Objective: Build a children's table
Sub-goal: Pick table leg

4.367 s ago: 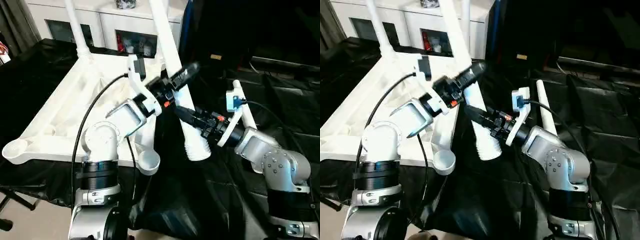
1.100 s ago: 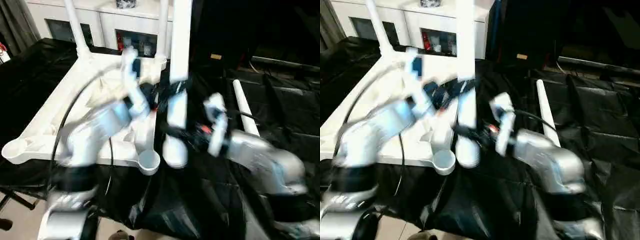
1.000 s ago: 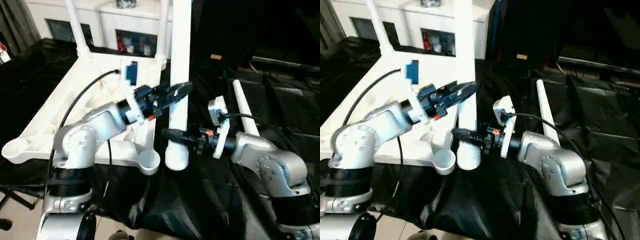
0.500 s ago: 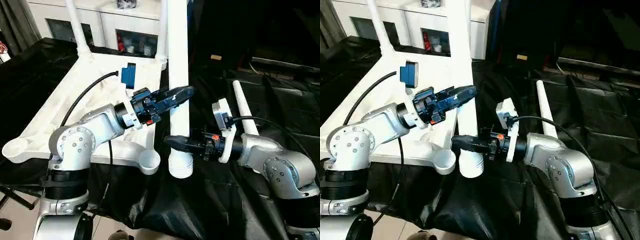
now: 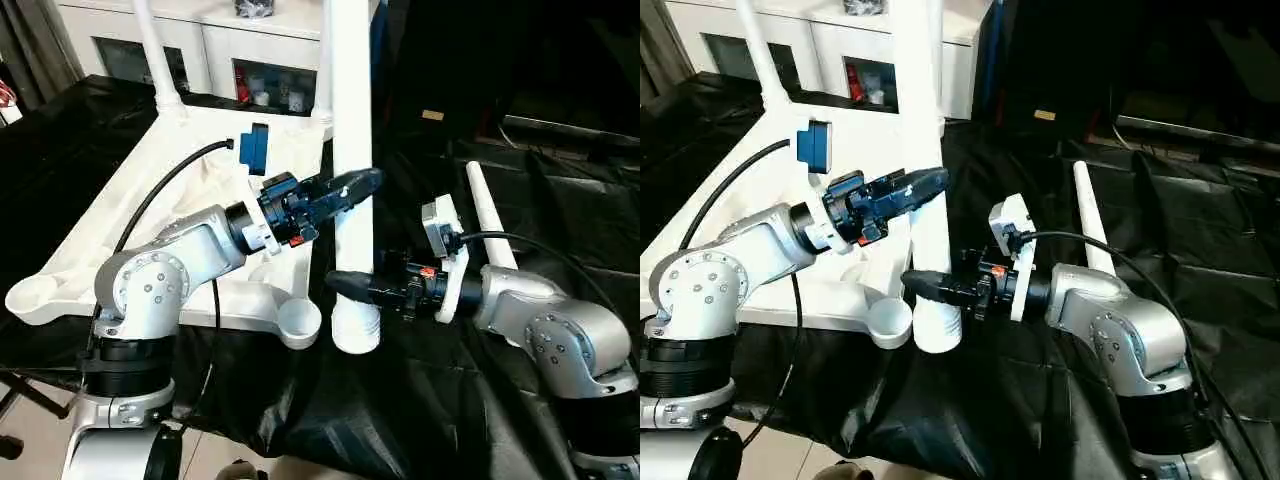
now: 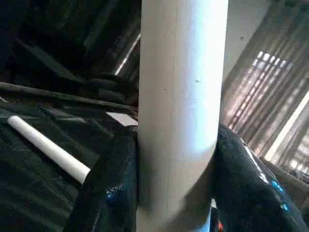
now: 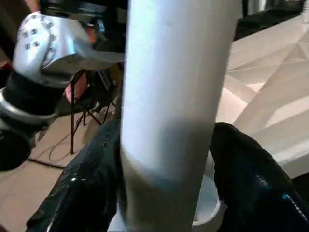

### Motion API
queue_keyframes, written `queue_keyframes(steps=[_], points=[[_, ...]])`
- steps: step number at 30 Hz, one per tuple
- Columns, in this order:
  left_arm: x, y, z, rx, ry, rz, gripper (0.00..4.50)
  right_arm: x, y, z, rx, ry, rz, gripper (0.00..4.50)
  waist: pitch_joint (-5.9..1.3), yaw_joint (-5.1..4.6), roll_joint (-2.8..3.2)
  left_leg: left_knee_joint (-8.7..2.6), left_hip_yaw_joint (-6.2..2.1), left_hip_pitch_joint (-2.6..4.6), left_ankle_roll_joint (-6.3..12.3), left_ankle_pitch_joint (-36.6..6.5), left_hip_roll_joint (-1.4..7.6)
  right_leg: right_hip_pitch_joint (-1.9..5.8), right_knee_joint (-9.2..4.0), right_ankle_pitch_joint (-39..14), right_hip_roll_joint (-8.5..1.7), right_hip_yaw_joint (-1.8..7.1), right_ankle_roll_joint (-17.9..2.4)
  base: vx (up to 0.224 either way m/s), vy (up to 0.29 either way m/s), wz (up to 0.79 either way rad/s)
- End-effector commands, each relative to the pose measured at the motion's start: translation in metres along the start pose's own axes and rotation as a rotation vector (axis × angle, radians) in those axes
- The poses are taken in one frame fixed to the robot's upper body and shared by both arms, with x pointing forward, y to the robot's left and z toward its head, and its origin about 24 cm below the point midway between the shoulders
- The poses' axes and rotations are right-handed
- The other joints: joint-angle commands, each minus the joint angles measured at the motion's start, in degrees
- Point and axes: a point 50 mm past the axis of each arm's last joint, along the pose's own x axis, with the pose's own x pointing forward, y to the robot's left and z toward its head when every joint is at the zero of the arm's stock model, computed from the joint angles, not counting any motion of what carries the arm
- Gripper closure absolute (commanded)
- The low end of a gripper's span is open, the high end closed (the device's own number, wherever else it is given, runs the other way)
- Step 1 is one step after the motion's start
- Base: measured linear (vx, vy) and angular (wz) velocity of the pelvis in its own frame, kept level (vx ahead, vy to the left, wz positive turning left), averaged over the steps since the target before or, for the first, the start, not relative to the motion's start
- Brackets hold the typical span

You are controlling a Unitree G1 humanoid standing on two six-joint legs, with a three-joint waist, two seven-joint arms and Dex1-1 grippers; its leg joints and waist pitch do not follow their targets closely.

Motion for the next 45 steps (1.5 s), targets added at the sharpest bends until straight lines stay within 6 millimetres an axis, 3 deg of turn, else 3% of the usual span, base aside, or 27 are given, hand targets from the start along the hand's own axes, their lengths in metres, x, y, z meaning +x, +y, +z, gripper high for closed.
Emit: queue_keyframes(steps=[1, 15, 30, 40, 45], points=[[0.005, -0.008, 0.004, 0.031, 0.015, -0.063, 2.68, -0.001, 0.003, 0.005, -0.018, 0.018, 0.033, 1.51, -4.07, 0.16, -0.37, -3.77, -0.4, 1.23, 0.14, -4.0, 2.12, 2.54, -4.11, -0.4, -3.52, 1.87, -12.2, 0.0, 0.0, 0.0], [0.015, -0.017, -0.002, 0.086, 0.091, -0.175, 2.68, 0.0, 0.001, -0.003, 0.016, 0.122, 0.111, 1.51, -4.11, -0.03, -0.86, -3.64, -0.32, 1.17, 0.4, -3.9, 2.2, 2.56, -4.02, -0.9, -3.63, 1.87, -12.9, 0.0, 0.0, 0.0], [0.016, -0.015, -0.001, 0.102, 0.094, -0.19, 2.68, 0.0, 0.004, -0.007, 0.044, 0.152, 0.155, 1.51, -4.21, 0.06, -0.85, -3.54, -0.35, 1.17, 0.57, -3.7, 2.19, 2.66, -3.88, 0.1, -3.62, 1.84, -13.5, 0.0, 0.0, 0.0], [0.016, -0.015, -0.001, 0.098, 0.101, -0.193, 2.68, 0.002, 0.003, -0.009, 0.046, 0.153, 0.151, 2.43, -4.25, 0.1, -0.75, -3.5, -0.35, 1.19, 0.59, -3.5, 2.17, 2.67, -3.8, 0.8, -3.59, 1.82, -14.0, 0.0, 0.0, 0.0], [0.015, -0.014, -0.001, 0.1, 0.107, -0.183, 2.68, 0.002, 0.002, -0.009, 0.041, 0.153, 0.136, 2.58, -4.26, 0.13, -0.72, -3.53, -0.39, 1.21, 0.57, -3.4, 2.19, 2.68, -3.73, 1.0, -3.6, 1.78, -14.0, 0.0, 0.0, 0.0]])
